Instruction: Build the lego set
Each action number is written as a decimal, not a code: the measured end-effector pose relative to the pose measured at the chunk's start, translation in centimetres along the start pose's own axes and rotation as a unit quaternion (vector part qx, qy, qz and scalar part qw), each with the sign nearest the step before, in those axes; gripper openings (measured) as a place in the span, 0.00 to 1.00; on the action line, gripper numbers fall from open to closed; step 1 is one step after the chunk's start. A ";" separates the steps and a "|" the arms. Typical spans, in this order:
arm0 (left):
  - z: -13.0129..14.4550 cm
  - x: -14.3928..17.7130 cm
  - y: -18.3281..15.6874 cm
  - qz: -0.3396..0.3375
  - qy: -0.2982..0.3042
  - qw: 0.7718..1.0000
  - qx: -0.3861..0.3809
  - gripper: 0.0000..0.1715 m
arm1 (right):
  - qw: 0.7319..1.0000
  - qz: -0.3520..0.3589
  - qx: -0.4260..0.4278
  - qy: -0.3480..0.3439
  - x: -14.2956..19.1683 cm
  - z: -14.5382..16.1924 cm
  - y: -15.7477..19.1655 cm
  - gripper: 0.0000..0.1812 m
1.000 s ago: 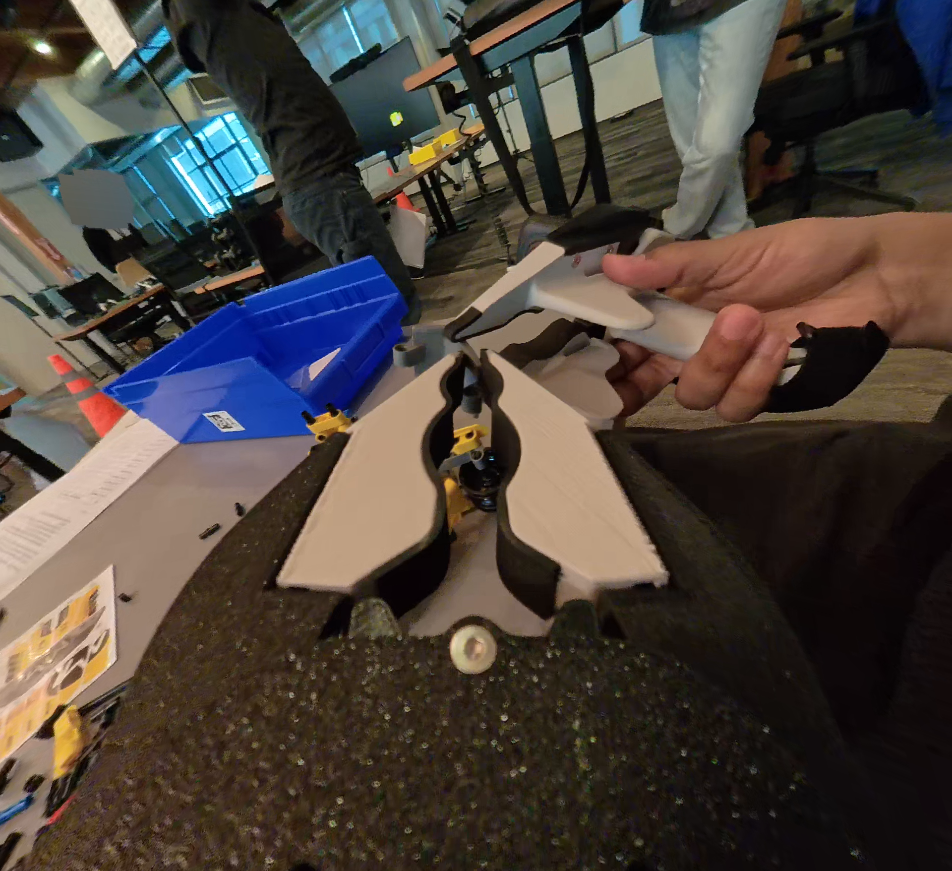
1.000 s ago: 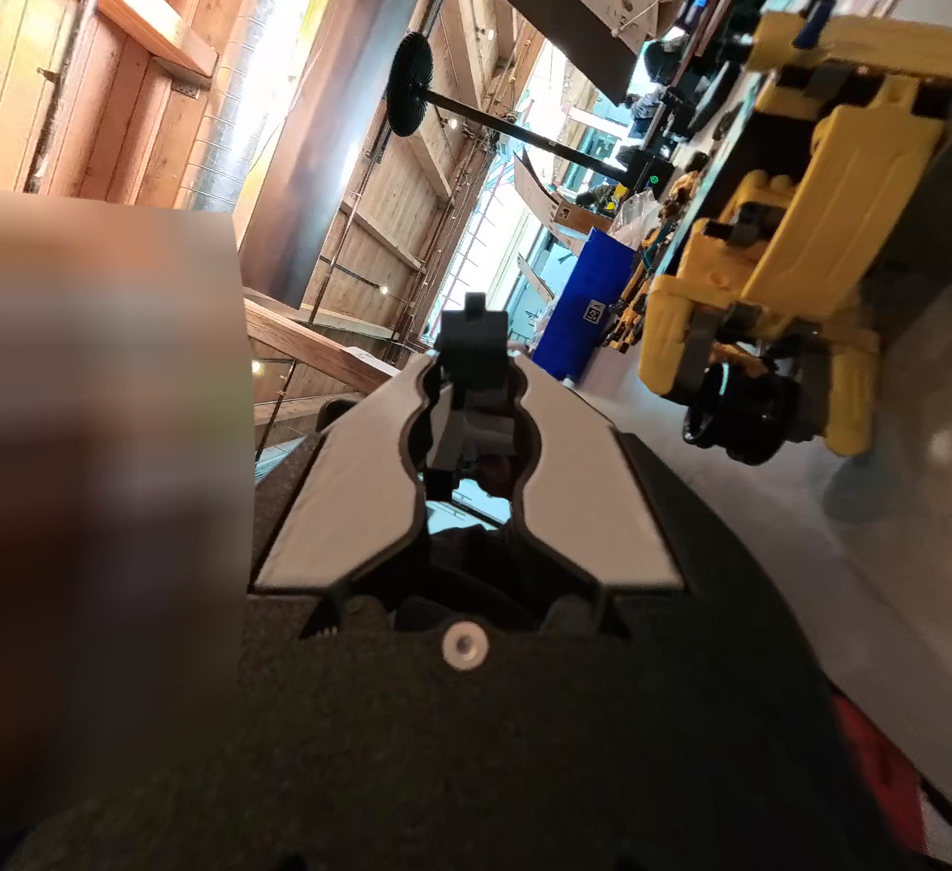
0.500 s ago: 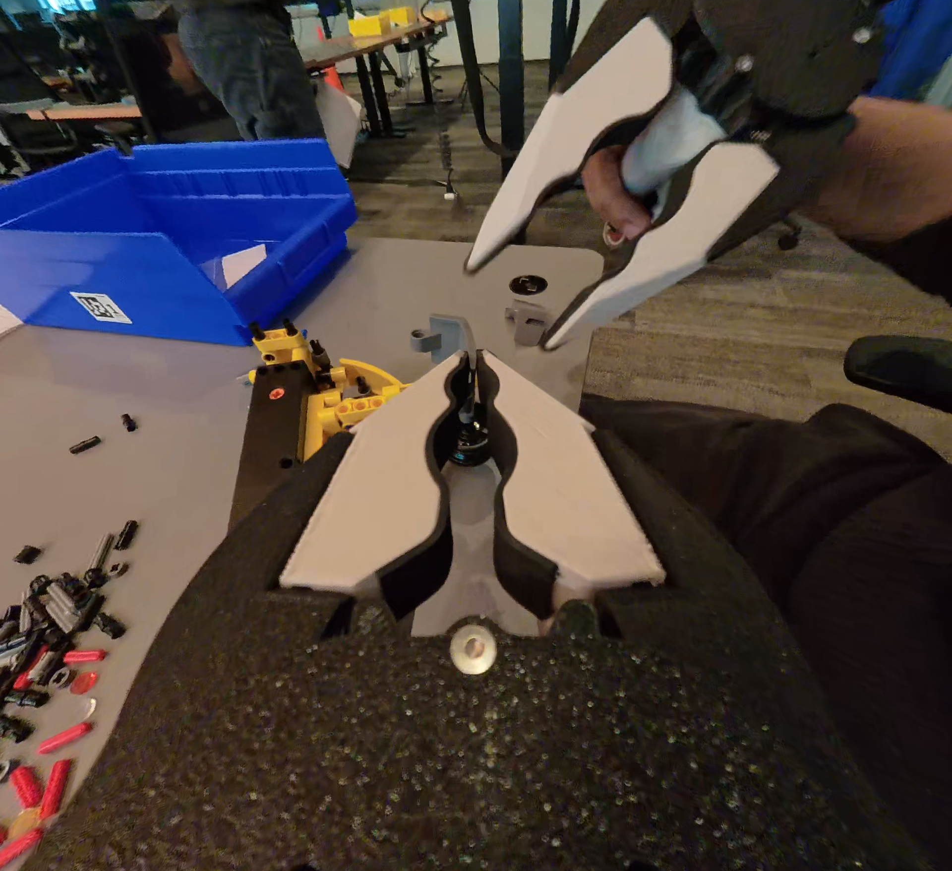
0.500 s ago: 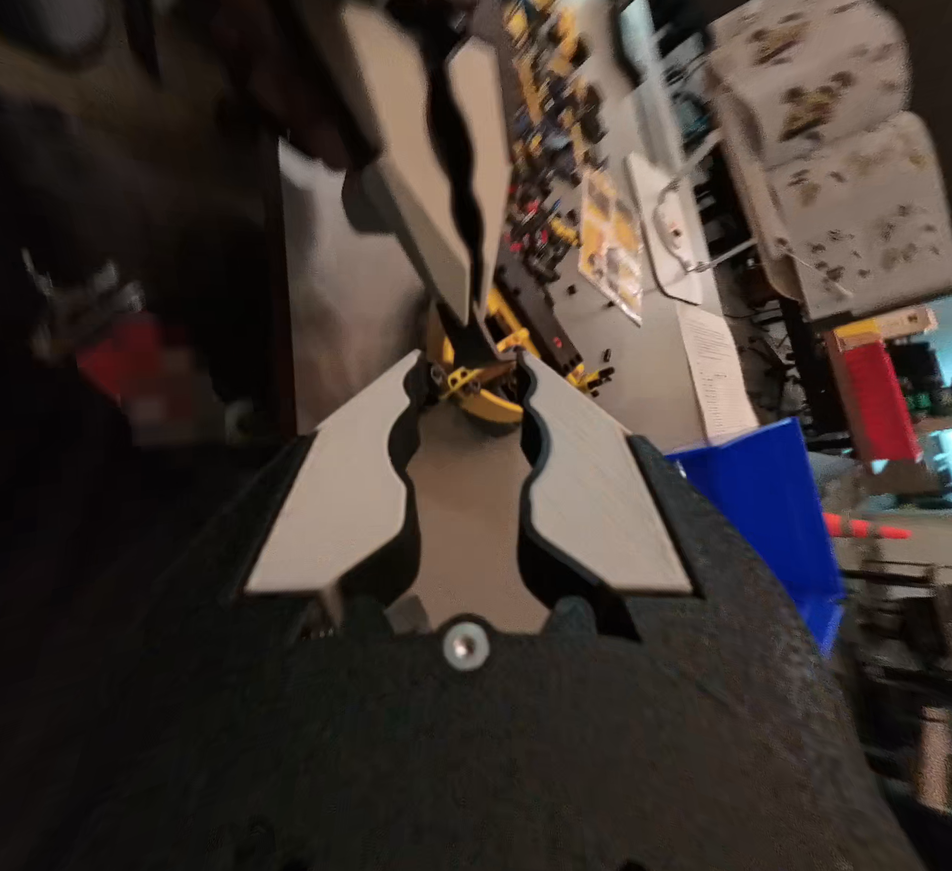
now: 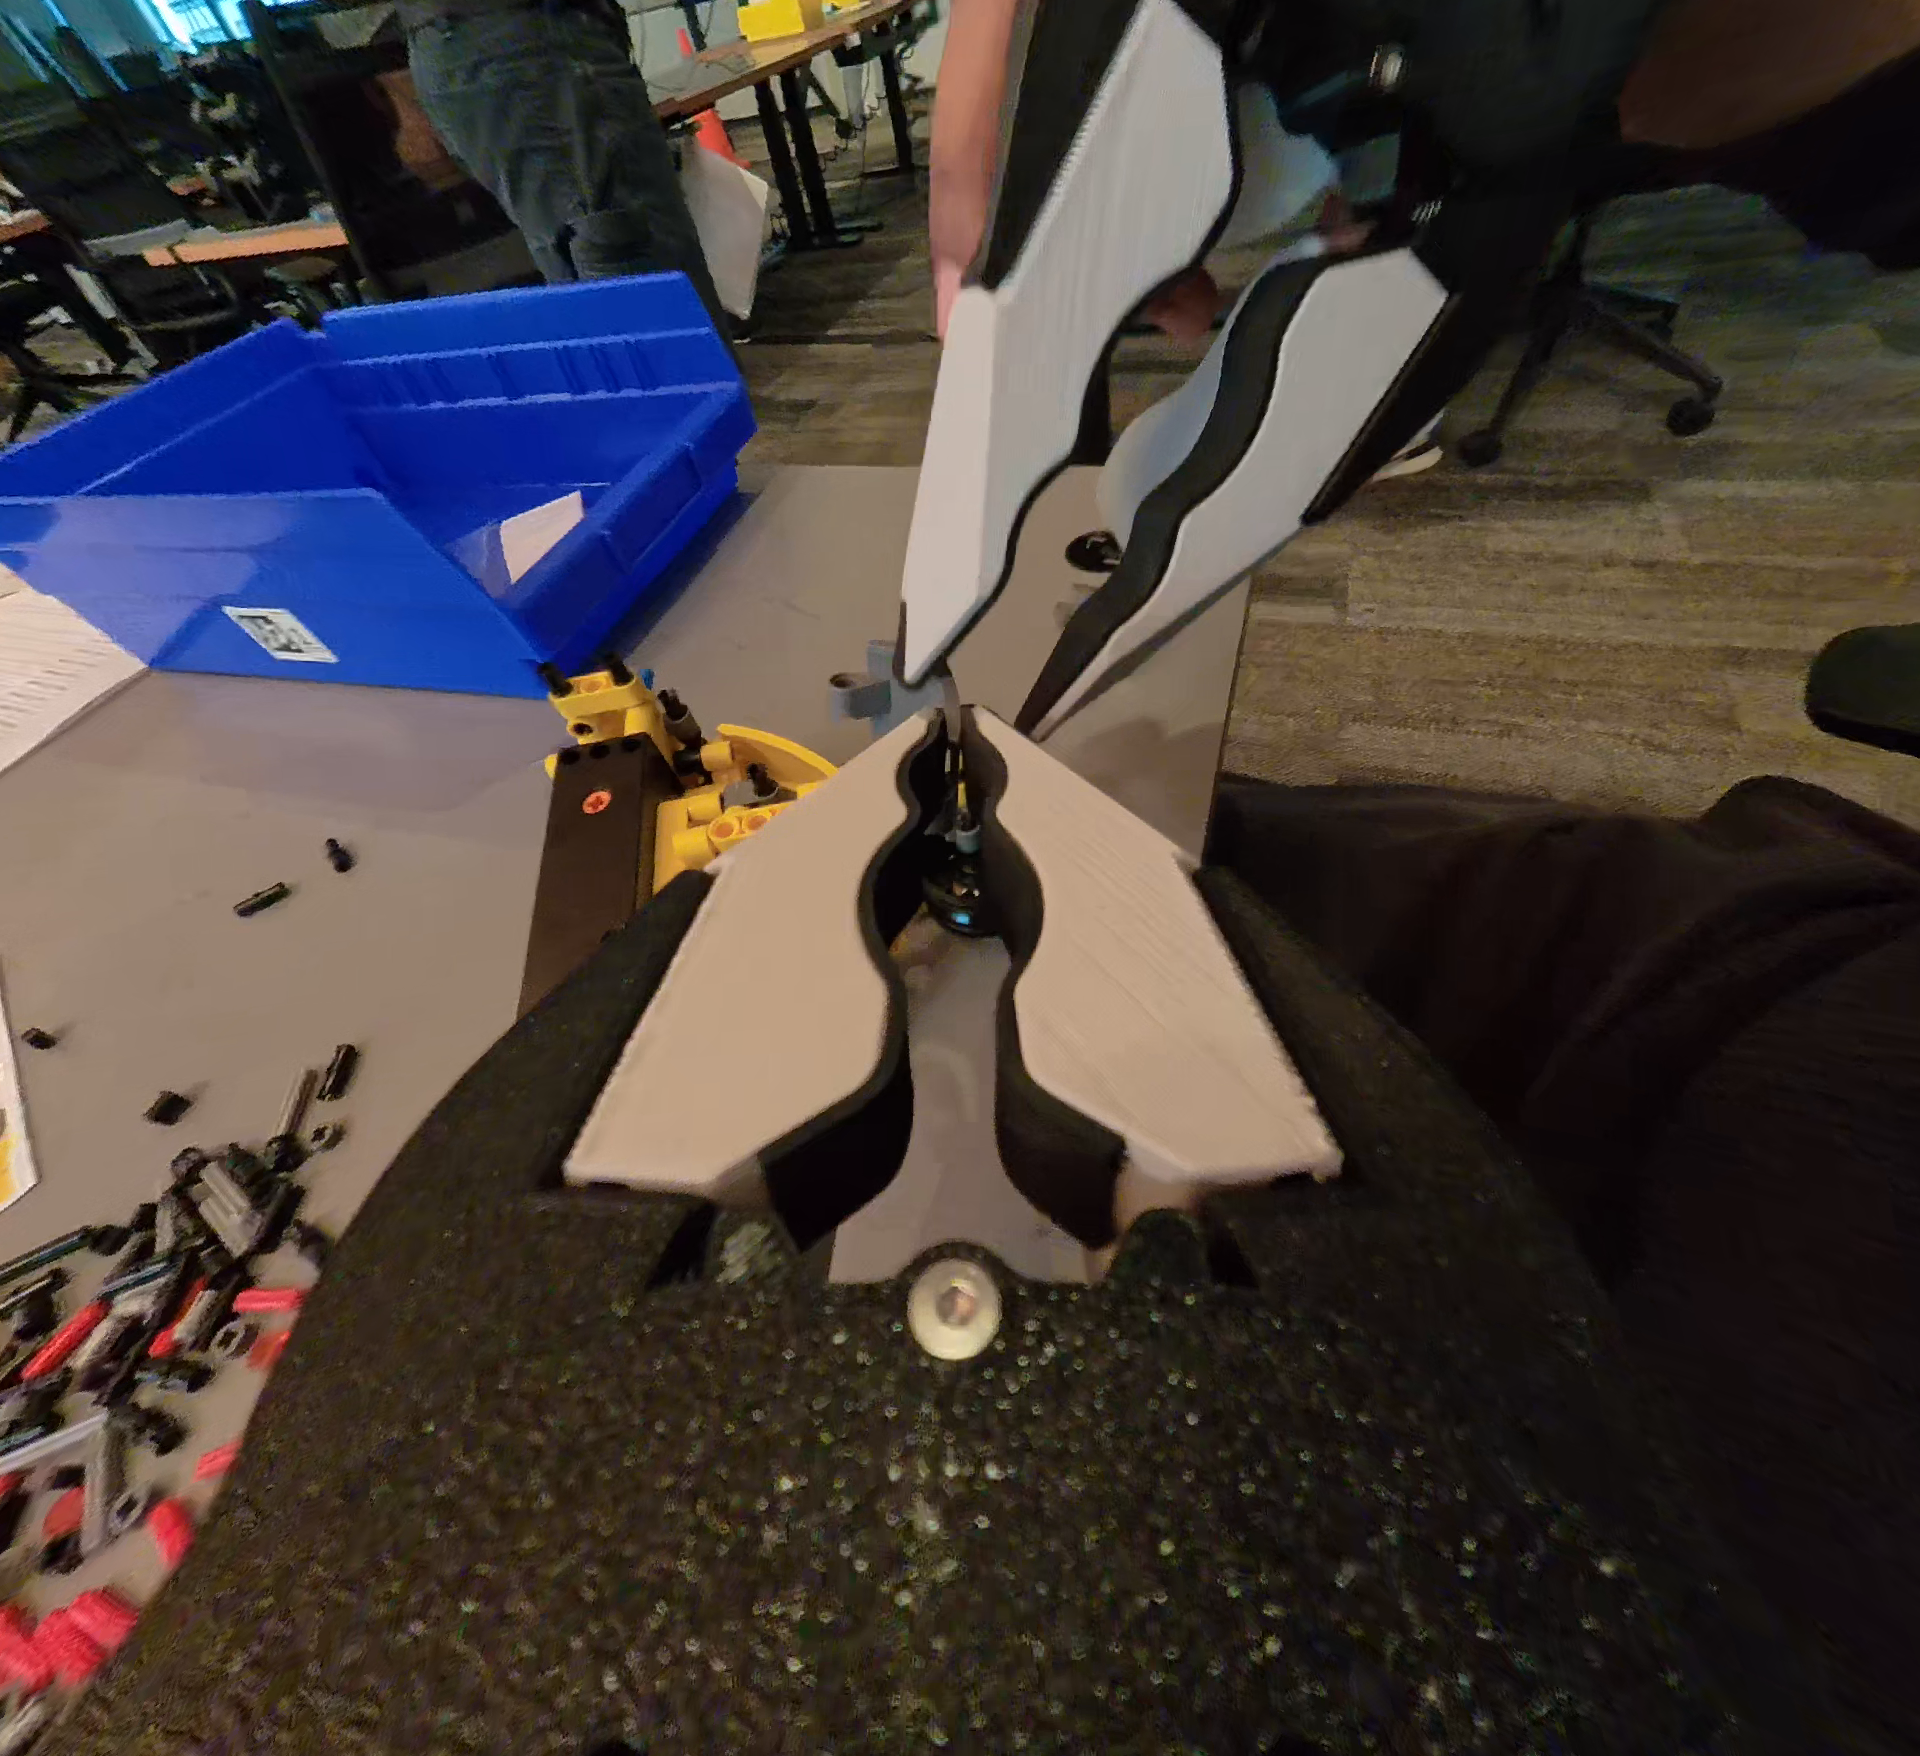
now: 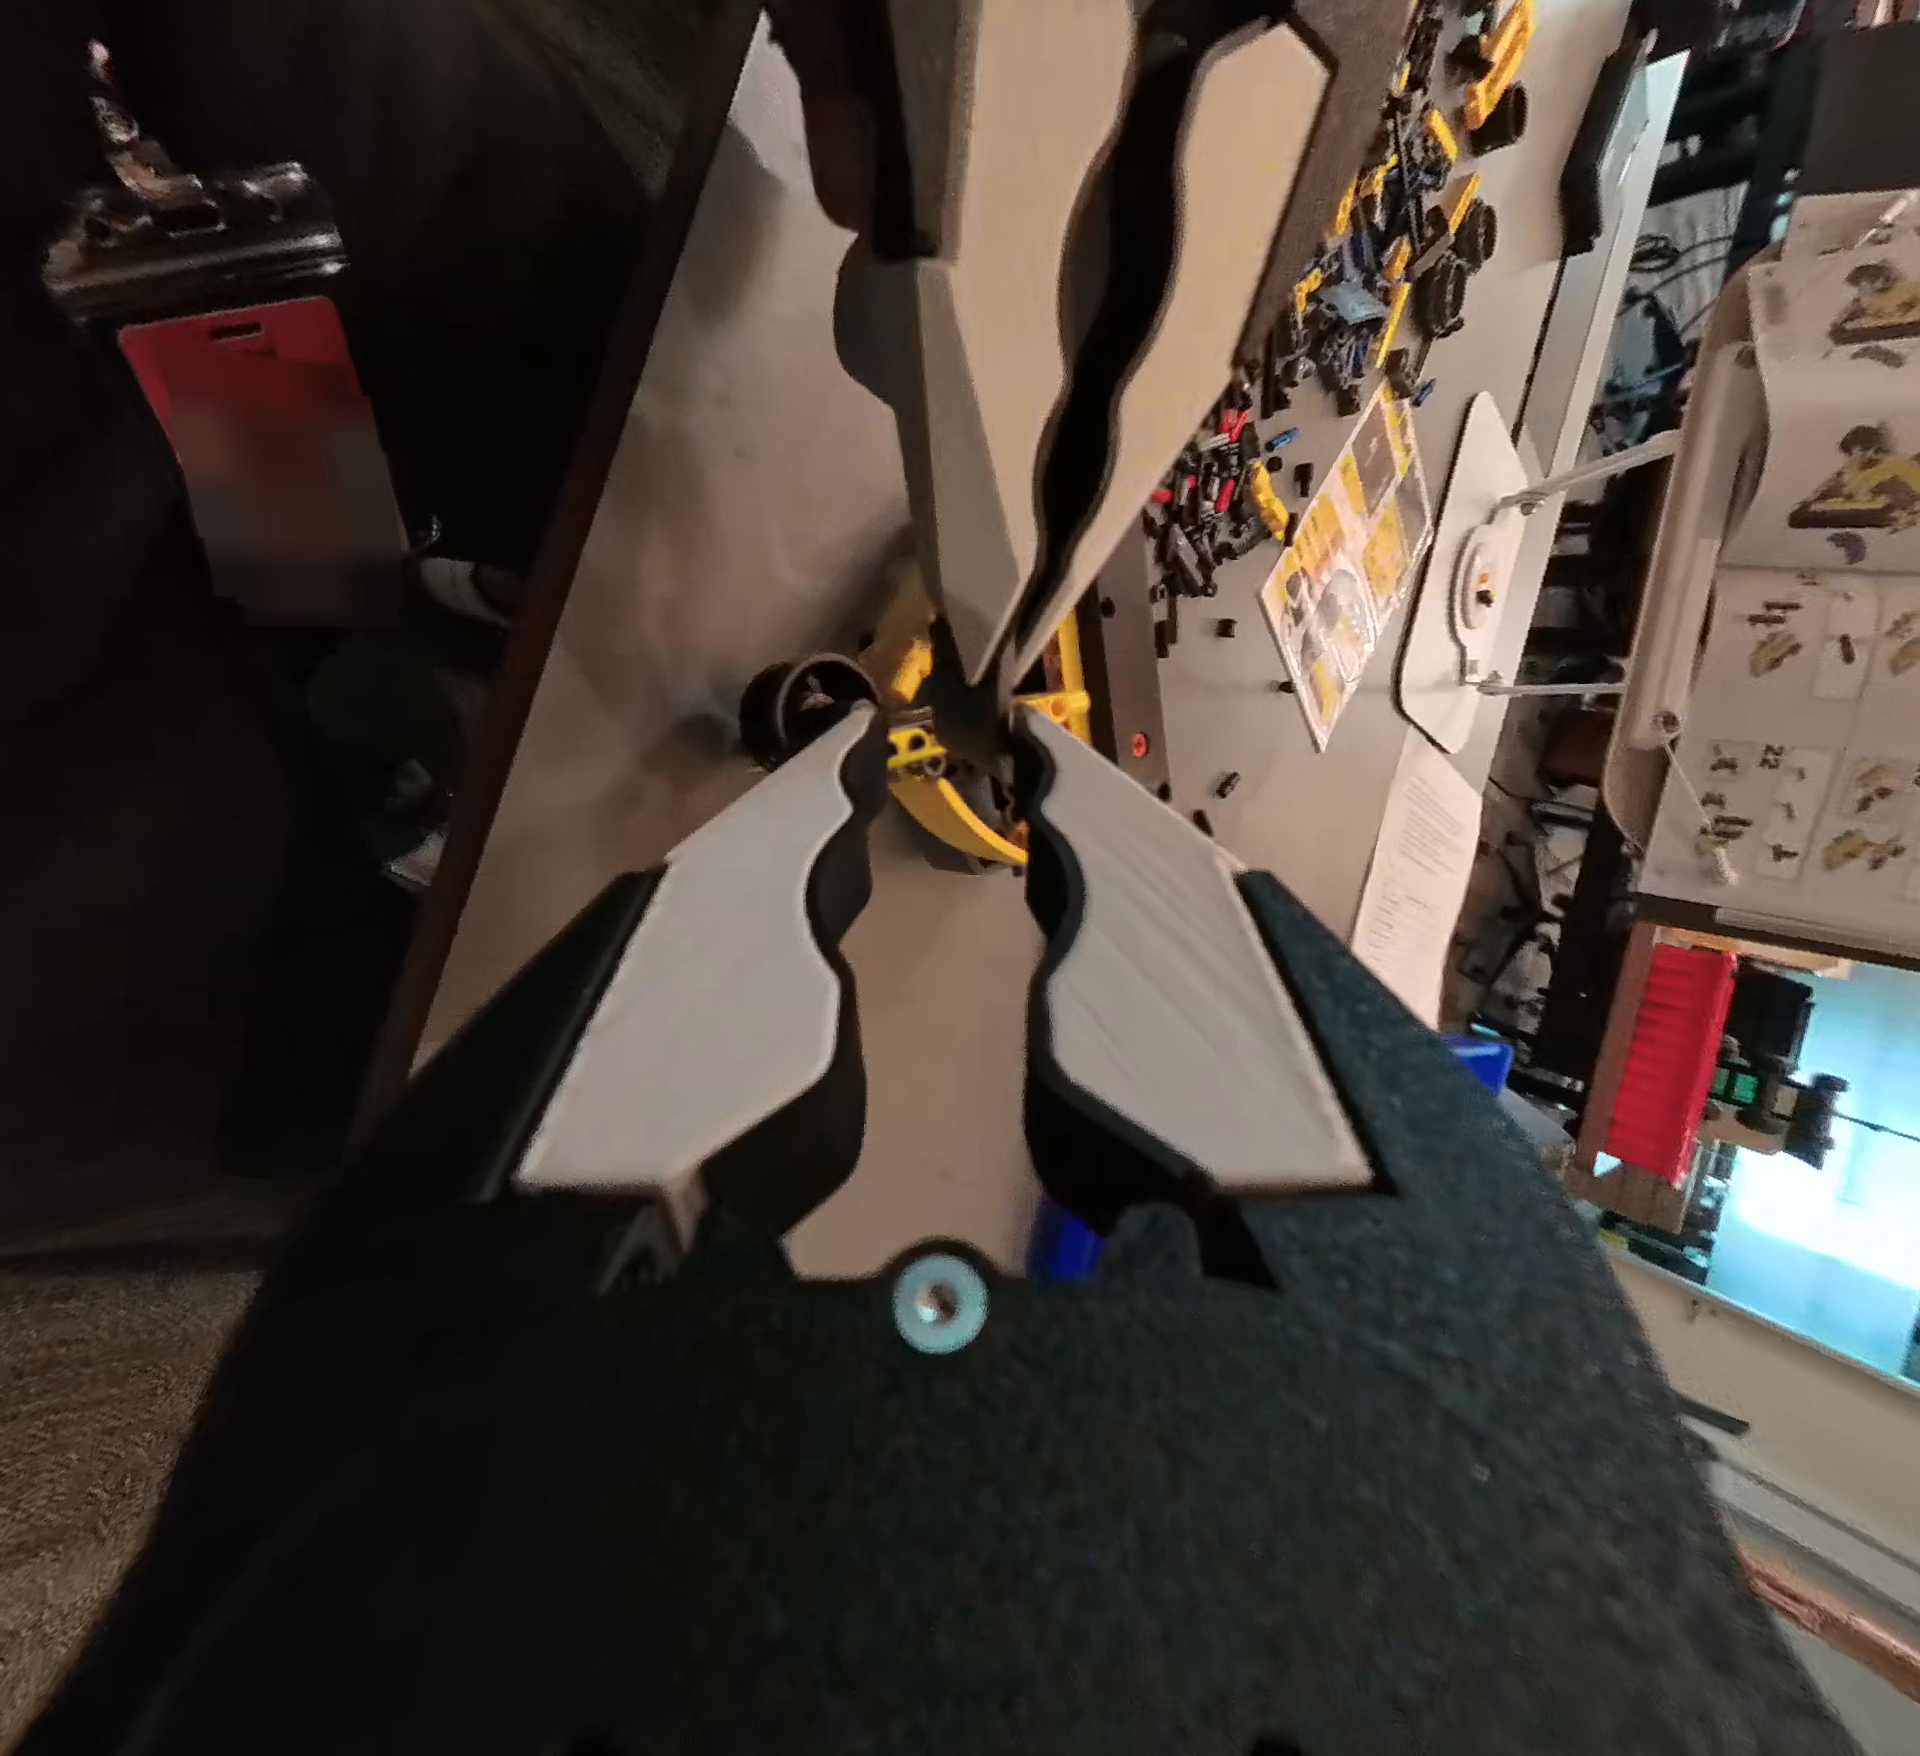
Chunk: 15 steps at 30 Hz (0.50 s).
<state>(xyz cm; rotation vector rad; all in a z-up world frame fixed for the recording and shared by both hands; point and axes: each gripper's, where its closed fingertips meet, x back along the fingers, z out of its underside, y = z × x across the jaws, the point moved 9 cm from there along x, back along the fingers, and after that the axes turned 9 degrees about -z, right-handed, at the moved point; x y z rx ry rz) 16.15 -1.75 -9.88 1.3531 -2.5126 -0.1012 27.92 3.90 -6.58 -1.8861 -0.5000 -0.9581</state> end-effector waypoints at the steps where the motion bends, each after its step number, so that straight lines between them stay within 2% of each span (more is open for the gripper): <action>1: -0.1 0.0 0.0 0.007 -0.005 1.000 0.006 0.00 | 1.000 0.000 0.004 0.010 -0.2 0.0 0.0 0.13; 4: -0.2 -0.5 0.0 0.015 -0.005 1.000 0.010 0.01 | 0.999 0.012 0.025 0.032 -0.7 0.4 -0.4 0.07; 7: -0.3 -0.9 0.4 -0.011 -0.017 1.000 0.003 0.02 | 0.998 0.010 0.041 0.045 -0.5 1.2 -1.4 0.01; 8: -0.5 -0.9 0.7 -0.022 -0.027 0.999 0.008 0.04 | 0.997 0.011 0.048 0.055 -0.4 1.6 -1.9 0.01; 10: -0.7 -0.7 1.7 -0.028 -0.032 0.999 0.023 0.20 | 0.995 0.009 0.068 0.077 -0.2 2.6 -2.9 0.00; 11: -0.7 -0.7 2.4 -0.026 -0.030 0.999 0.036 0.24 | 0.994 0.000 0.076 0.082 -0.2 3.0 -3.4 0.00; 15: 0.0 -1.3 5.5 -0.001 0.021 0.996 0.087 0.26 | 0.989 -0.062 0.100 0.086 -1.1 4.2 -4.8 0.00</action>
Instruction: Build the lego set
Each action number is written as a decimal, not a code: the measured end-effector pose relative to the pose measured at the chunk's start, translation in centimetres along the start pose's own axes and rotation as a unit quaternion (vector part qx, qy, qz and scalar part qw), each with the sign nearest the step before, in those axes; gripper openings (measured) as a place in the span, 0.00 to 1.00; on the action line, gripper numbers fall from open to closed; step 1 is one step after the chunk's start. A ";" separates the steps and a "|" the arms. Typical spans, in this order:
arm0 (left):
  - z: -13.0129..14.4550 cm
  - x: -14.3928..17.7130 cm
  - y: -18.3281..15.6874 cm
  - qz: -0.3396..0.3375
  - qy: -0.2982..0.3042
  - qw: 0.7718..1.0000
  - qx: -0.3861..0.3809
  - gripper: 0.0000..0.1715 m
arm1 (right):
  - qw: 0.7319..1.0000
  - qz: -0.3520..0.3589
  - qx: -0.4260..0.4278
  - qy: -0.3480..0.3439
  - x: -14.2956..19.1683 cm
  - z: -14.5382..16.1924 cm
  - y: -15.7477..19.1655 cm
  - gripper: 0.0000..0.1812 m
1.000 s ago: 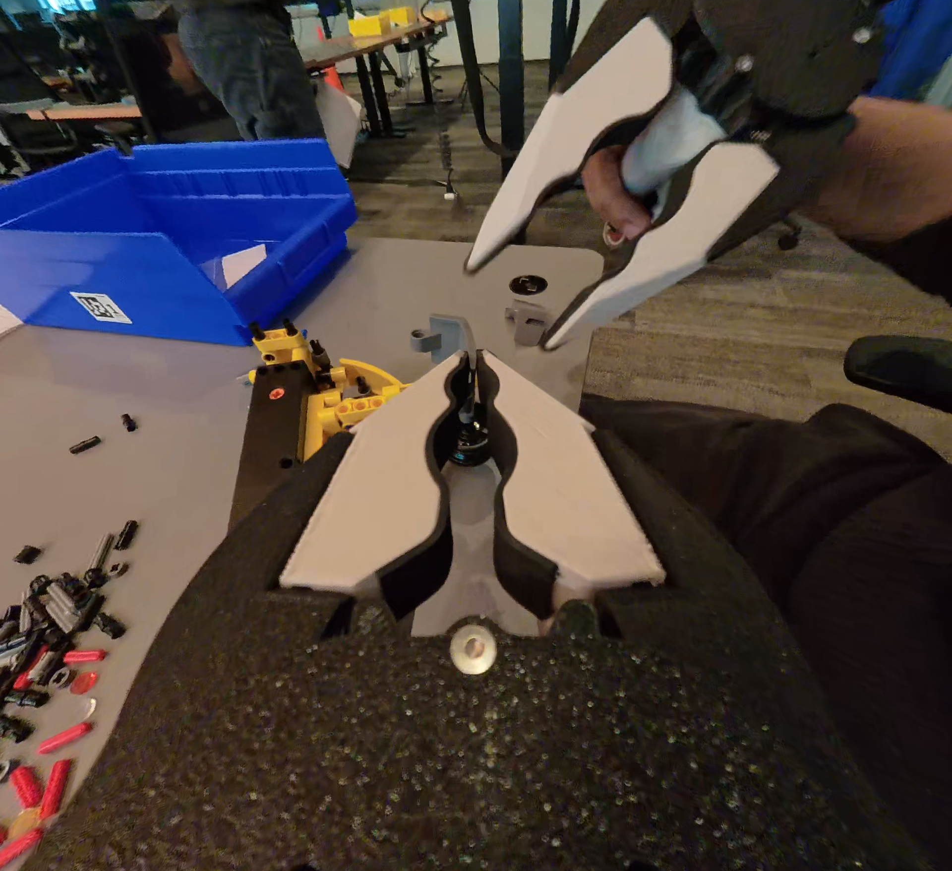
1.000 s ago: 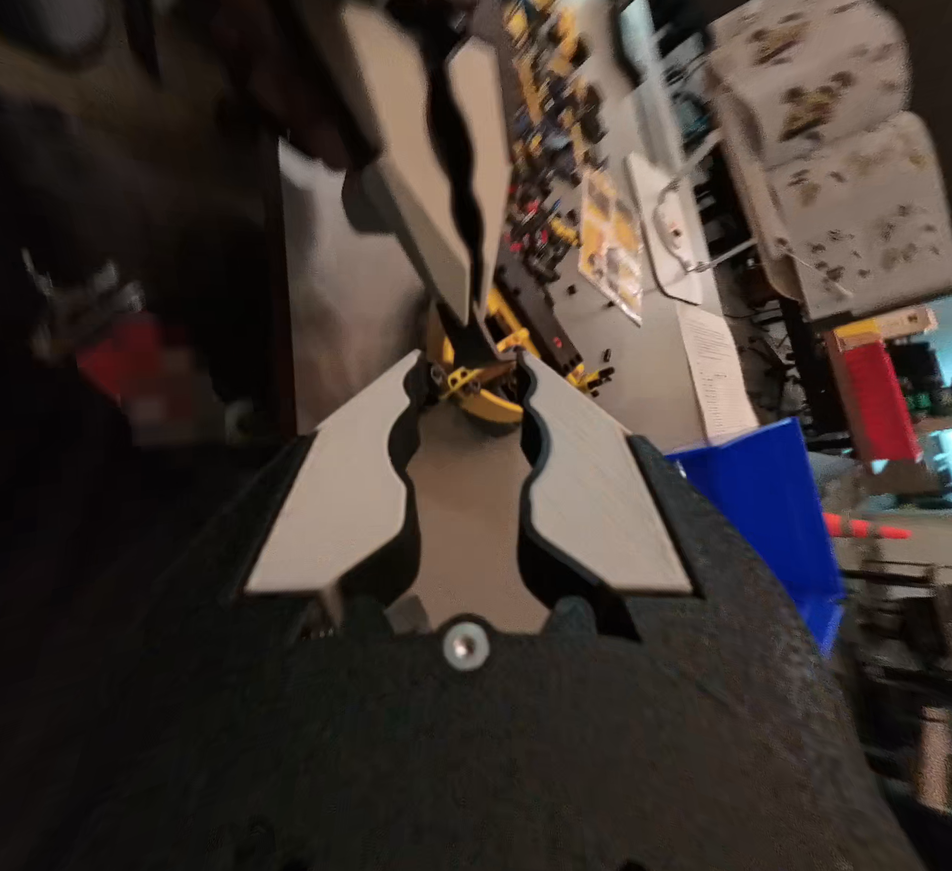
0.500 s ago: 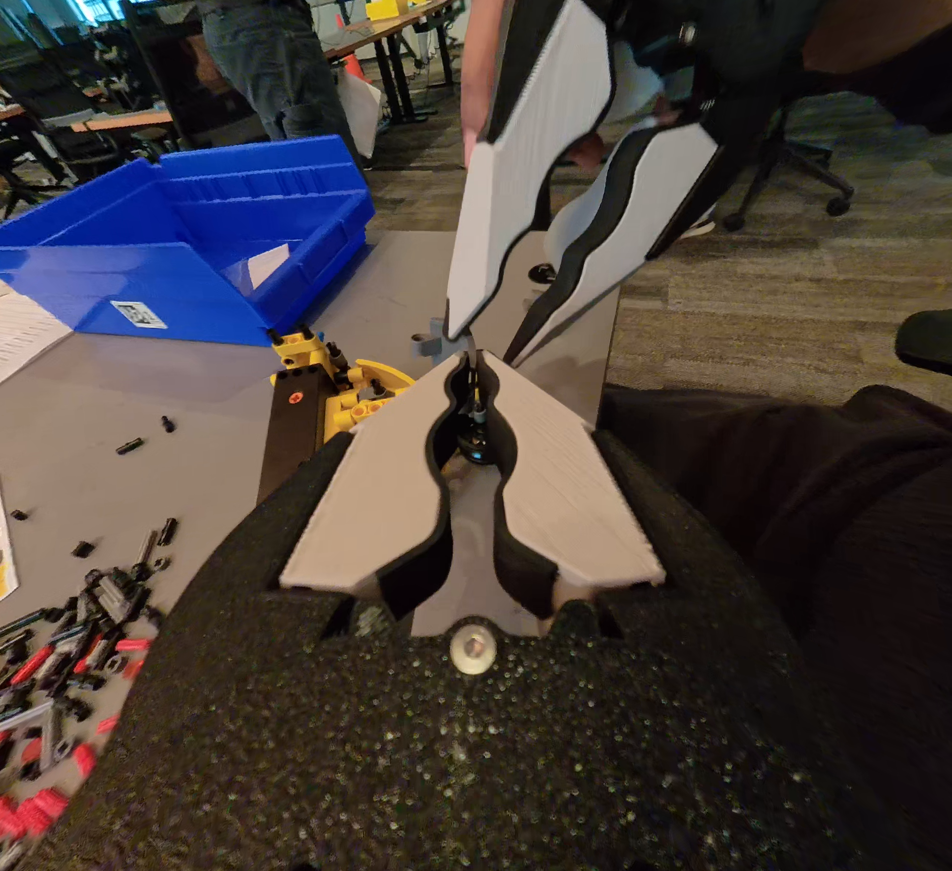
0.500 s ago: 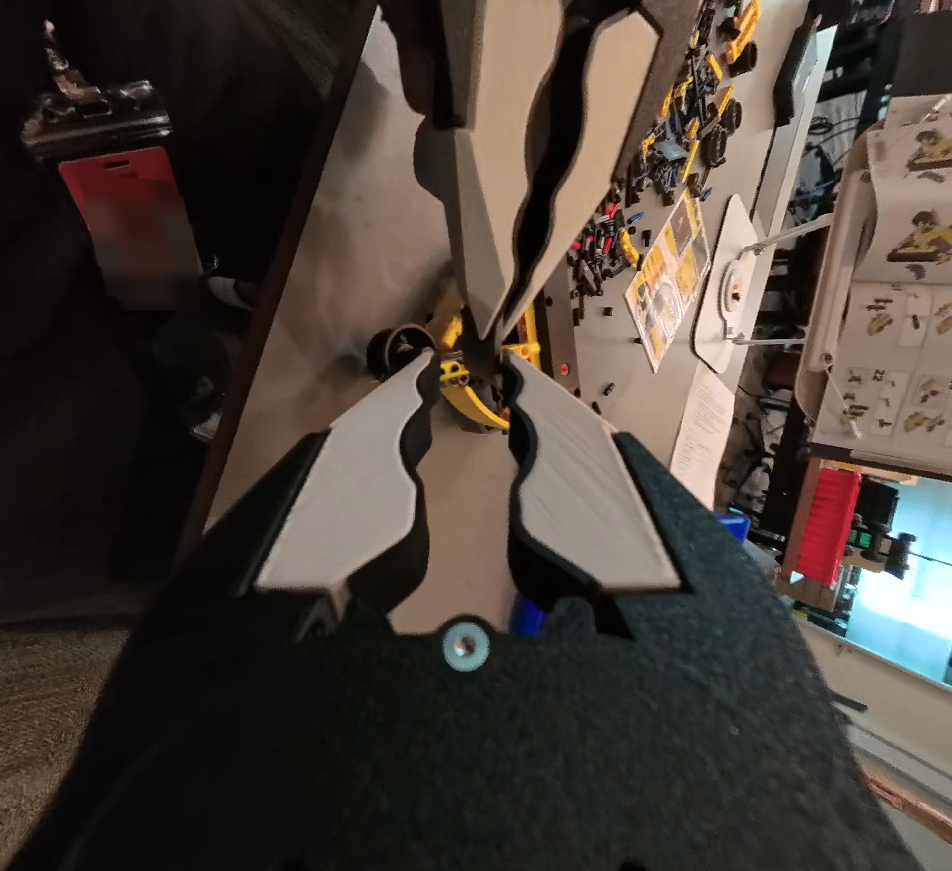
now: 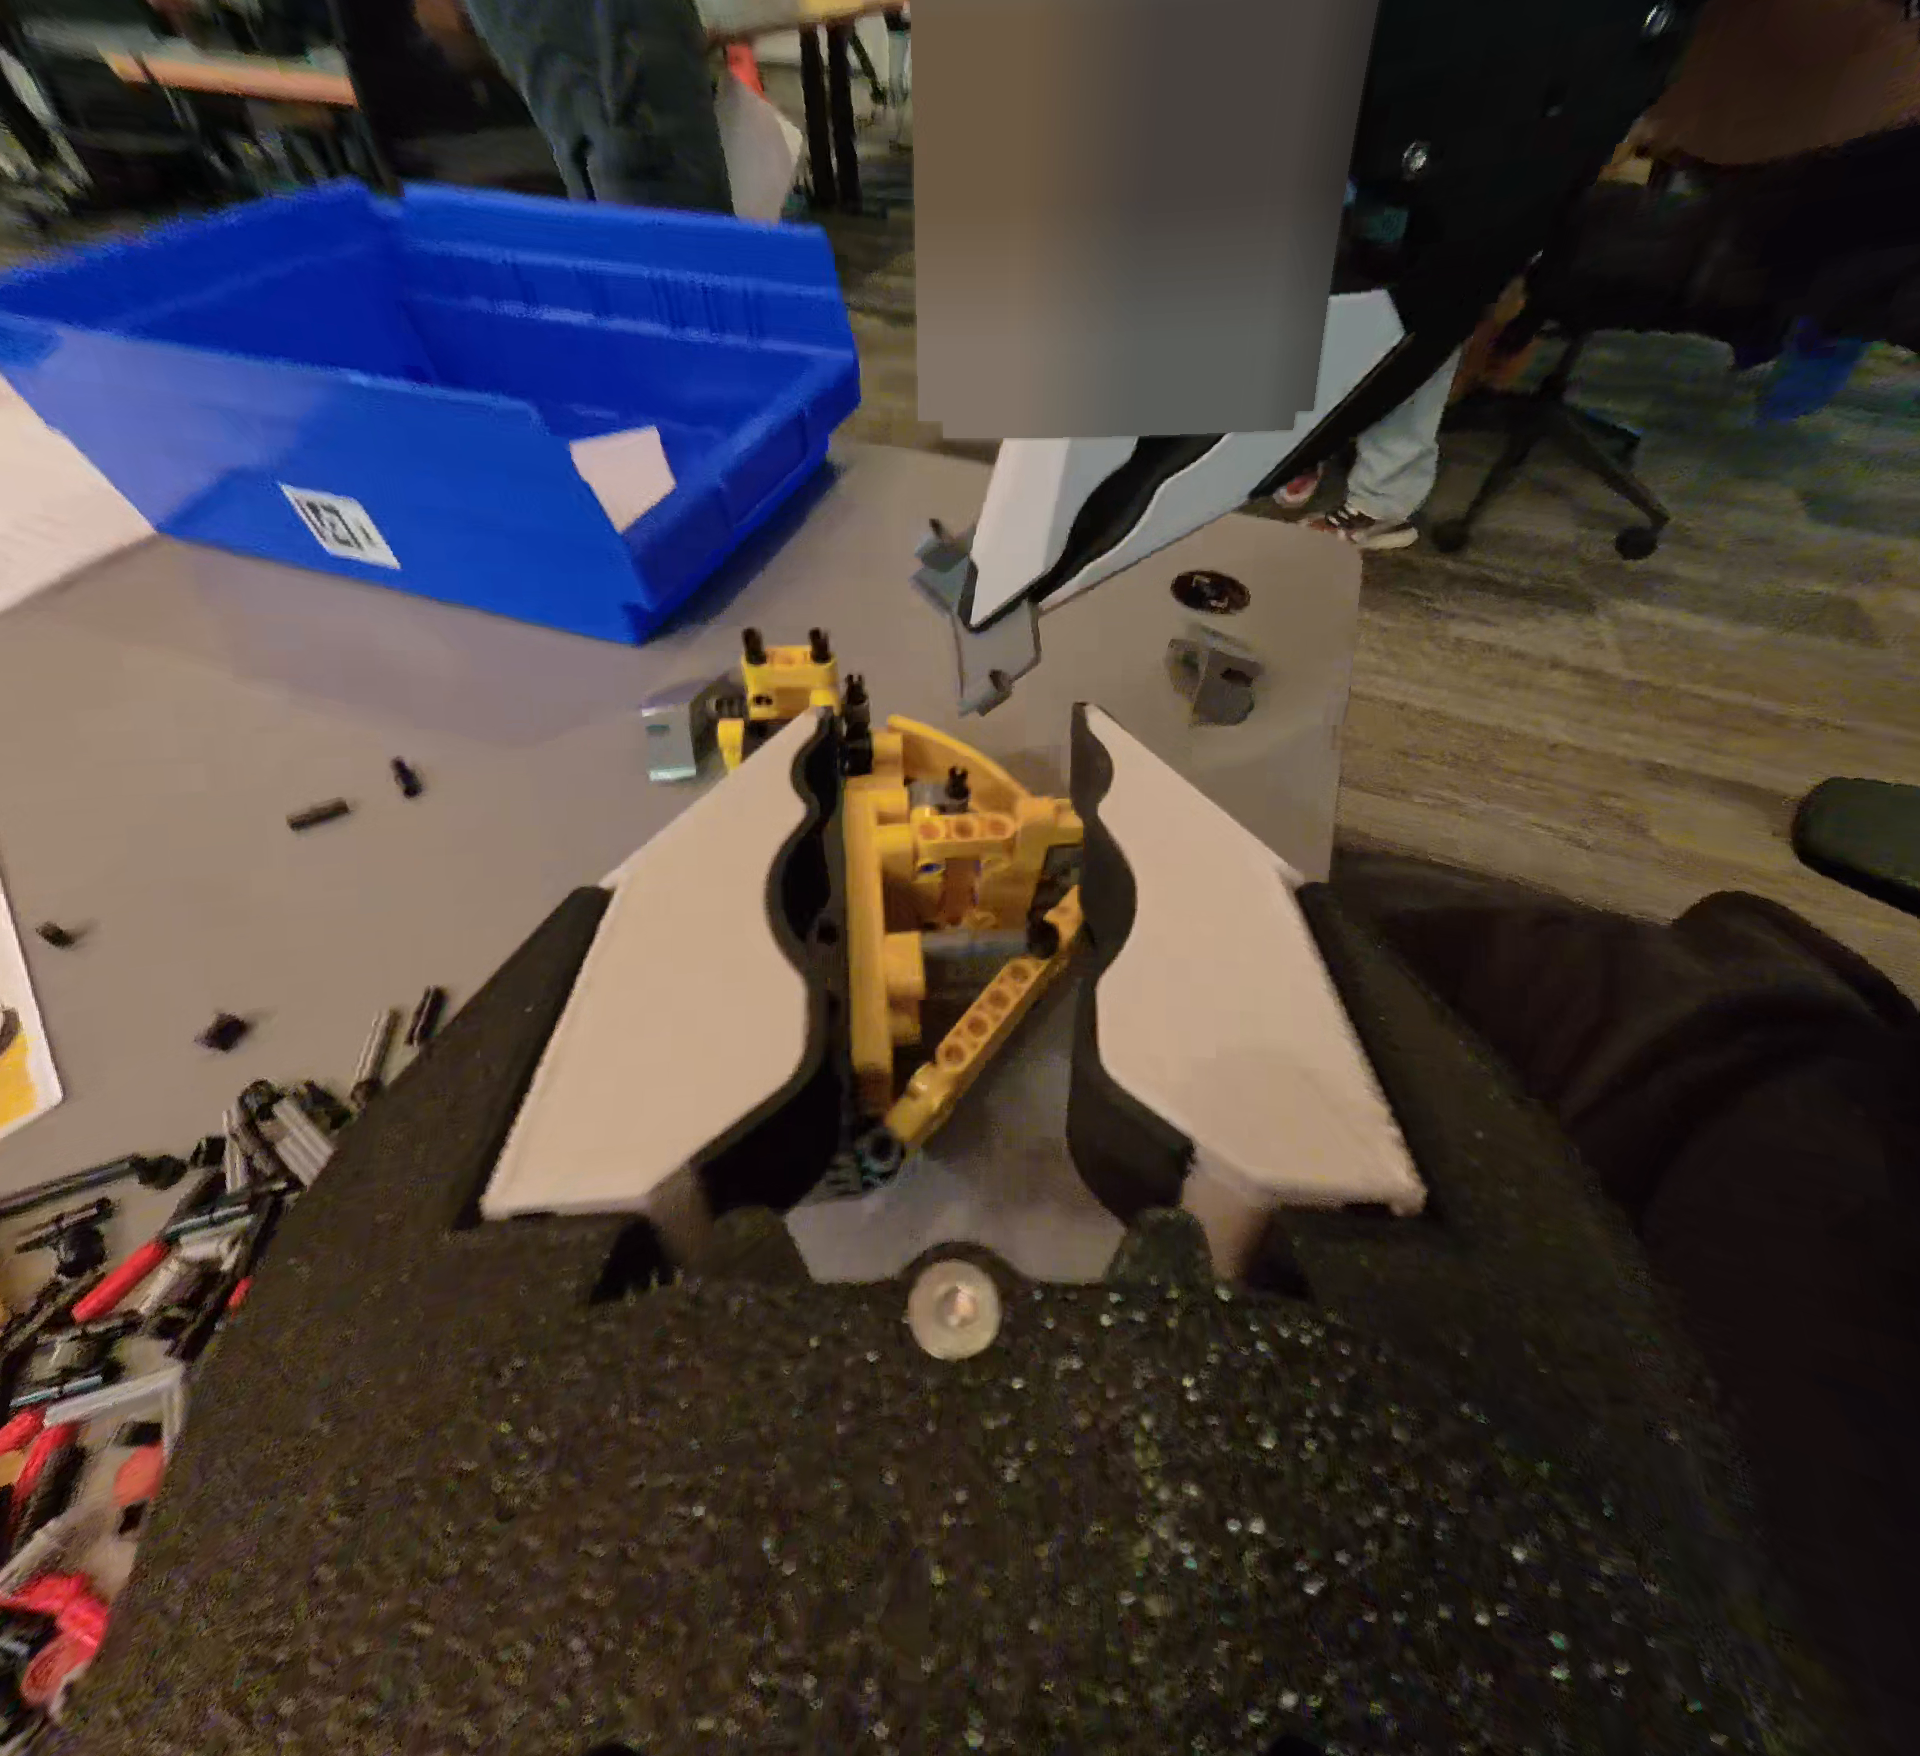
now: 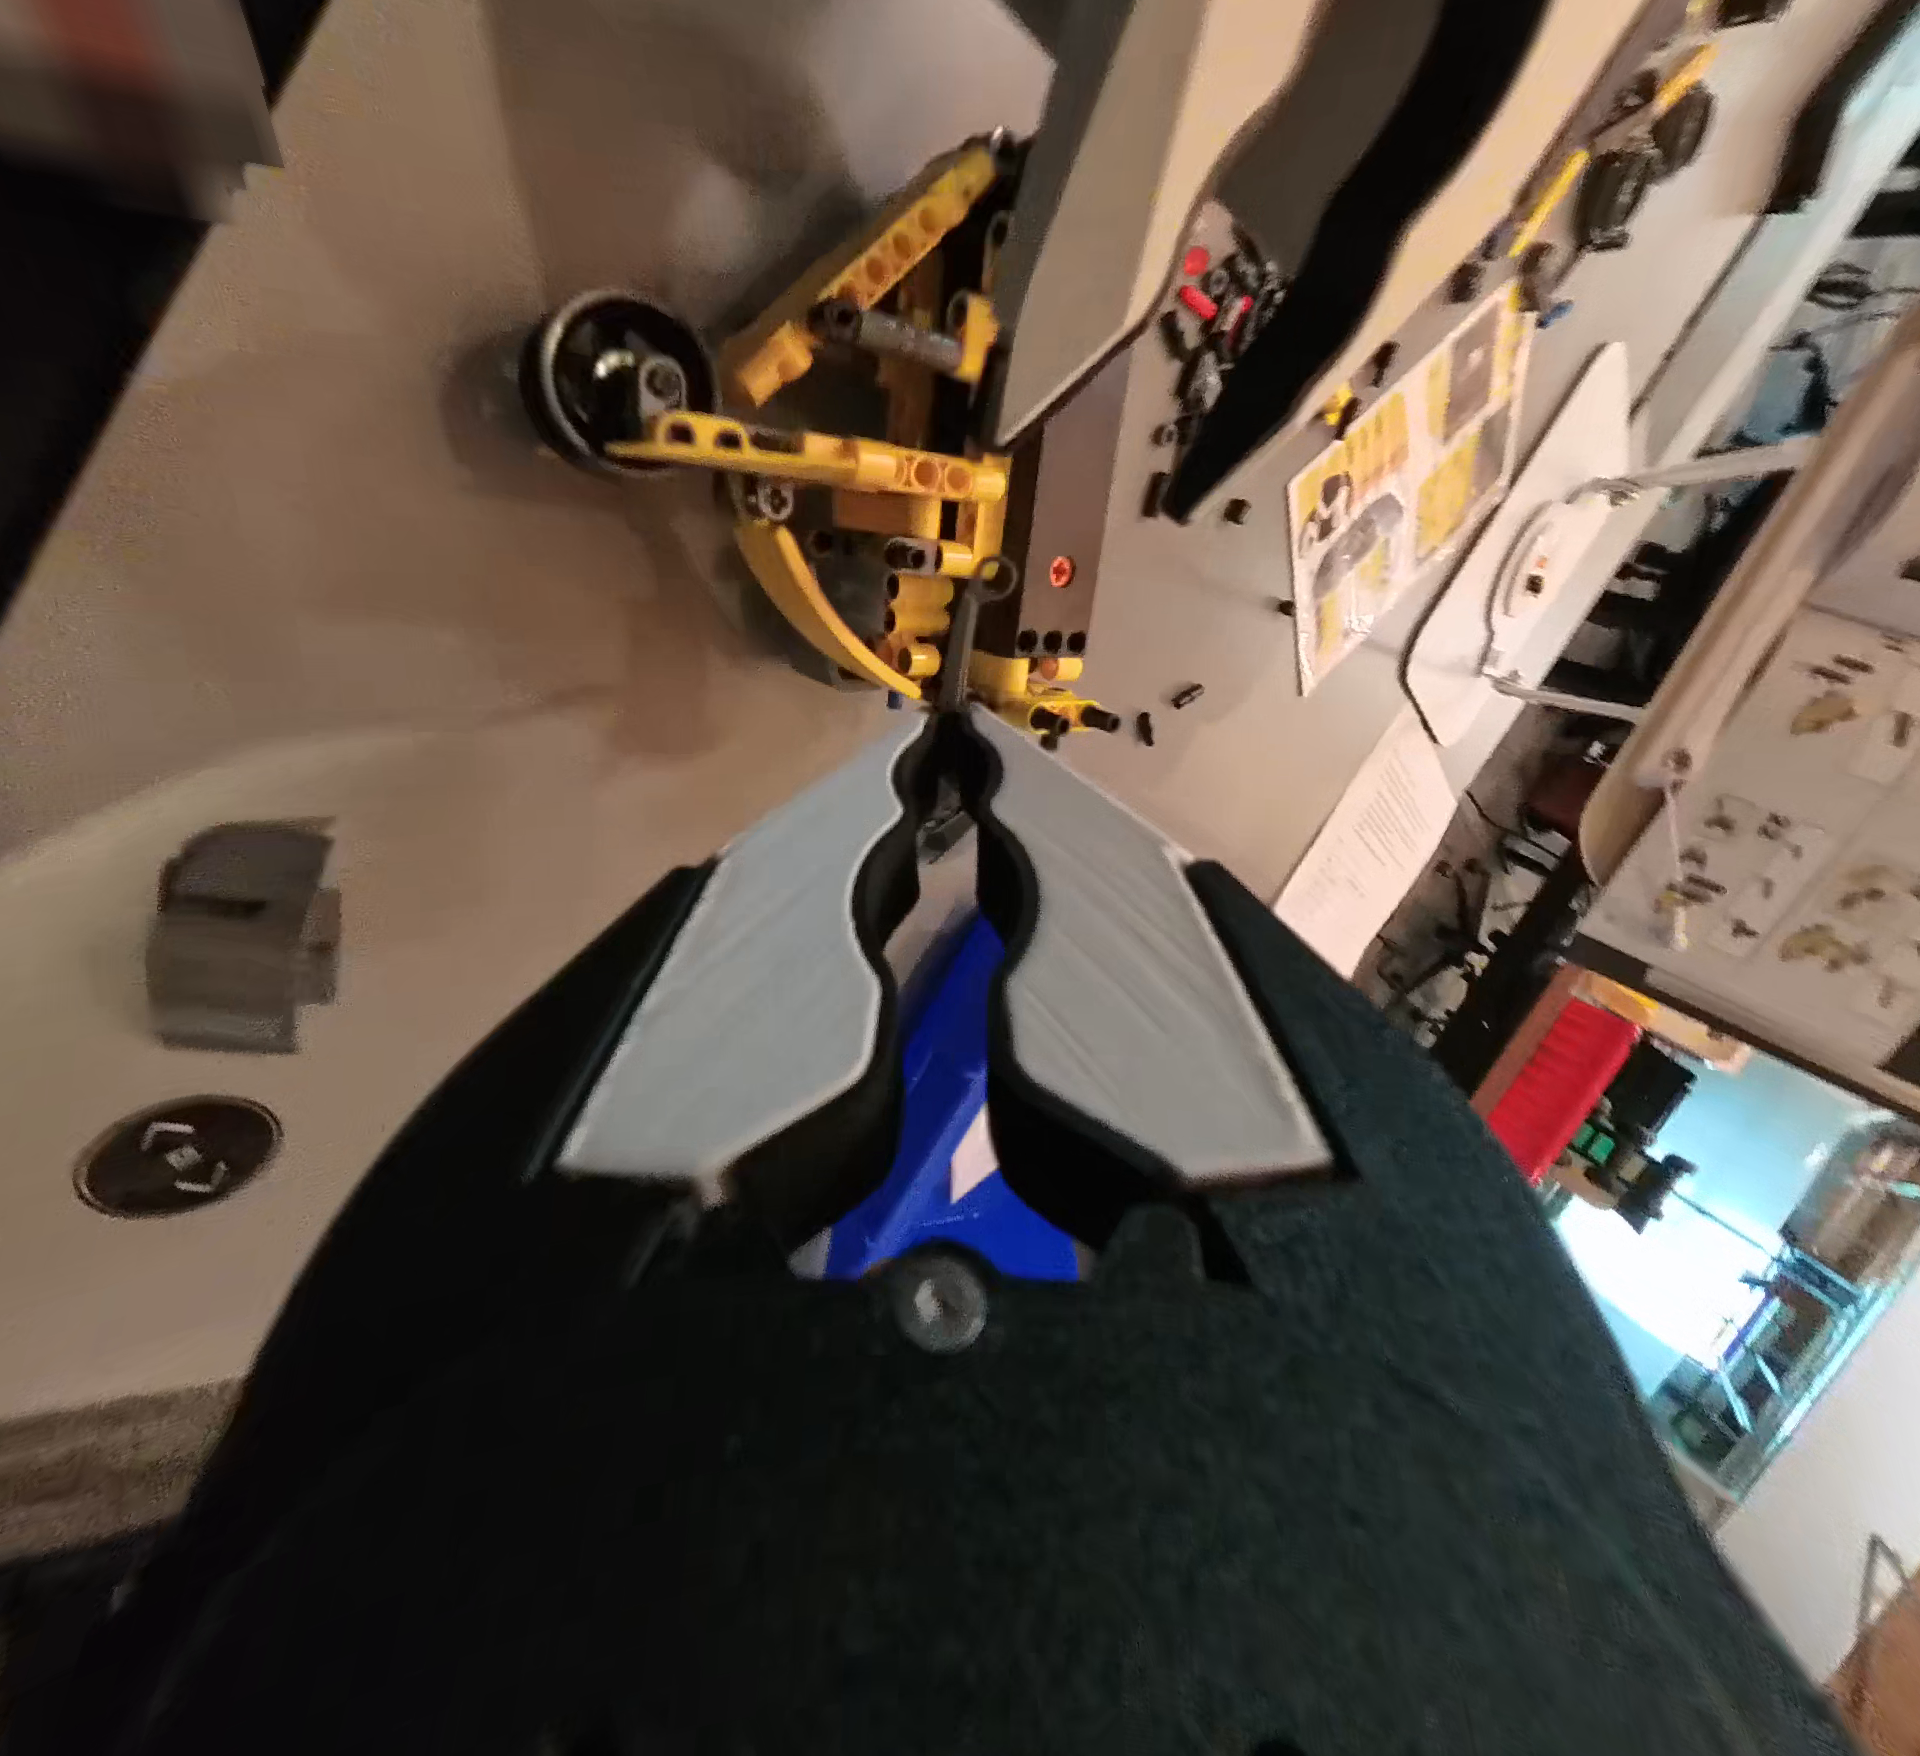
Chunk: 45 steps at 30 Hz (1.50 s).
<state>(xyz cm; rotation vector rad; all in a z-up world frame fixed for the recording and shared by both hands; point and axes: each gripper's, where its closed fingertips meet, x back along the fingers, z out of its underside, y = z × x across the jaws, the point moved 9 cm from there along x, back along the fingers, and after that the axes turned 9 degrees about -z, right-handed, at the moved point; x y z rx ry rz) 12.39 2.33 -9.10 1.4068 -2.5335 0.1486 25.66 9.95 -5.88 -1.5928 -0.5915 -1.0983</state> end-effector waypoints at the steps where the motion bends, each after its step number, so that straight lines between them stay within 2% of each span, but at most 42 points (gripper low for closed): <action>1: 0.0 -0.2 0.6 0.013 0.017 1.000 0.008 0.26 | 1.000 -0.015 0.009 0.002 -0.3 0.3 -0.3 0.00; 7: 0.3 -1.9 4.4 0.016 0.095 0.994 0.056 0.27 | 0.992 -0.118 0.033 -0.043 -1.4 1.3 -1.3 0.01; 10: 1.0 -3.0 4.8 0.045 0.149 0.985 0.071 0.27 | 0.985 -0.155 0.047 -0.053 -1.6 1.7 -1.7 0.00; 14: 1.5 -3.8 4.6 0.063 0.167 0.981 0.079 0.28 | 0.976 -0.202 0.047 -0.068 -1.8 1.9 -2.6 0.01; 25: 1.5 -4.1 4.3 0.102 0.170 0.973 0.121 0.29 | 0.953 -0.287 0.054 -0.078 -2.8 1.8 -4.3 0.01; 31: 1.6 -4.3 4.6 0.122 0.169 0.965 0.156 0.32 | 0.948 -0.304 0.055 -0.079 -3.3 1.9 -4.7 0.01; 45: 2.1 -4.6 4.9 0.134 0.183 0.956 0.186 0.33 | 0.931 -0.356 0.049 -0.064 -3.8 1.6 -5.4 0.01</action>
